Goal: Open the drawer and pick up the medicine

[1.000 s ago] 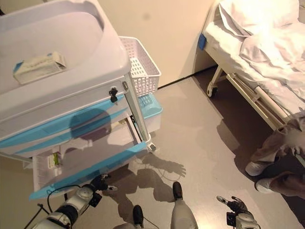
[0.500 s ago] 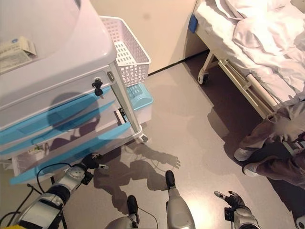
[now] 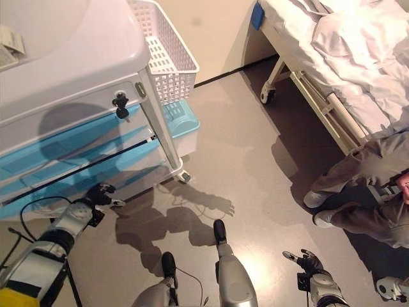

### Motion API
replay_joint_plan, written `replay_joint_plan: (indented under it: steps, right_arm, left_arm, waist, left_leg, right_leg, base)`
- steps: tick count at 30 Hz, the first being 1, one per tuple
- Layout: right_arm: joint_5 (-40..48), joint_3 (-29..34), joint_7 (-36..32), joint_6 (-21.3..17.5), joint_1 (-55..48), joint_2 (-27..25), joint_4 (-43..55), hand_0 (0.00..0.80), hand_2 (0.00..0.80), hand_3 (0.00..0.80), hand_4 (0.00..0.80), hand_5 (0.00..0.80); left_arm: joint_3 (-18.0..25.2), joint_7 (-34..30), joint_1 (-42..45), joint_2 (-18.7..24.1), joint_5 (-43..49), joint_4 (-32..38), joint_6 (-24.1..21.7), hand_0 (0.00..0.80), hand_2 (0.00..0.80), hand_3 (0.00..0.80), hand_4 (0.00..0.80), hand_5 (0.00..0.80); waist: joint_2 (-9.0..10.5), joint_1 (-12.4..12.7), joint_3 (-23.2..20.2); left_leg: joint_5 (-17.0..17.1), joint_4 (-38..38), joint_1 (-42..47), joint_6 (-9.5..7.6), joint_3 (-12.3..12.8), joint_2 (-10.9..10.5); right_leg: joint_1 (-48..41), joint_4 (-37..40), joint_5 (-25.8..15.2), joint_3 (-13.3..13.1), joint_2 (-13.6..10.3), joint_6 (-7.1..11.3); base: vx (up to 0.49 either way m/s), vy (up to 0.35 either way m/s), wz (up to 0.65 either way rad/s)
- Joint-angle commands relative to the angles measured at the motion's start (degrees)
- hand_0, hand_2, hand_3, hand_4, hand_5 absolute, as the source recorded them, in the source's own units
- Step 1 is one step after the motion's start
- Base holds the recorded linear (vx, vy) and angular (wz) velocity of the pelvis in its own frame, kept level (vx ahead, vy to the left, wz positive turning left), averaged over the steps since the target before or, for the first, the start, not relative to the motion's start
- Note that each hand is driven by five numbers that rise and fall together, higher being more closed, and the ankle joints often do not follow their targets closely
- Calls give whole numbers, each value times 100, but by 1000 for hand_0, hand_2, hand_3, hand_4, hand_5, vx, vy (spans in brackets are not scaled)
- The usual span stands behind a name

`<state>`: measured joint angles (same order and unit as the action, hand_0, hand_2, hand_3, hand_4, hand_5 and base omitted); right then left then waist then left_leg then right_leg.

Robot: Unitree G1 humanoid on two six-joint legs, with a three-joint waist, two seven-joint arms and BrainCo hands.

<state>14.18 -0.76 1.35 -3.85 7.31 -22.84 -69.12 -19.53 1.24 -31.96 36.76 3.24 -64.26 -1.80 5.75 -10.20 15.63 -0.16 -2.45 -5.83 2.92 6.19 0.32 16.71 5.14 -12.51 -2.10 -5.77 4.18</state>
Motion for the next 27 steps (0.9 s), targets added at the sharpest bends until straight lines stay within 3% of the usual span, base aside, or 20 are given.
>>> replay_joint_plan:
  steps: [1, 20, 27]
  right_arm:
    - [149, -313, 7, -174, 11, -56, 59, 0, 0, 0, 0, 0]
    - [155, -454, -8, -249, -52, 48, 215, 0, 0, 0, 0, 0]
    - [148, -504, 22, -266, -101, 127, 259, 0, 0, 0, 0, 0]
  left_arm:
    - [289, 293, -562, 501, 26, -262, -163, 0, 0, 0, 0, 0]
    - [449, 650, -653, 753, 196, -274, -178, 0, 0, 0, 0, 0]
    - [599, 744, -489, 642, 89, -252, -193, 0, 0, 0, 0, 0]
  waist:
    - [76, -16, -110]
    - [244, 16, -133]
    - [323, 33, -189]
  left_leg:
    - [-165, 849, -859, -195, -400, -67]
    - [-67, 758, -887, -140, -435, 2]
    - [-6, 721, -889, -112, -463, 37]
  right_leg:
    - [131, -566, 402, 52, -78, 433]
    - [161, -444, 288, 73, -35, 421]
    - [147, -421, 263, 107, -4, 409]
  base:
    - [0, 0, 0]
    - [-12, -7, 0]
    - [-22, -21, 0]
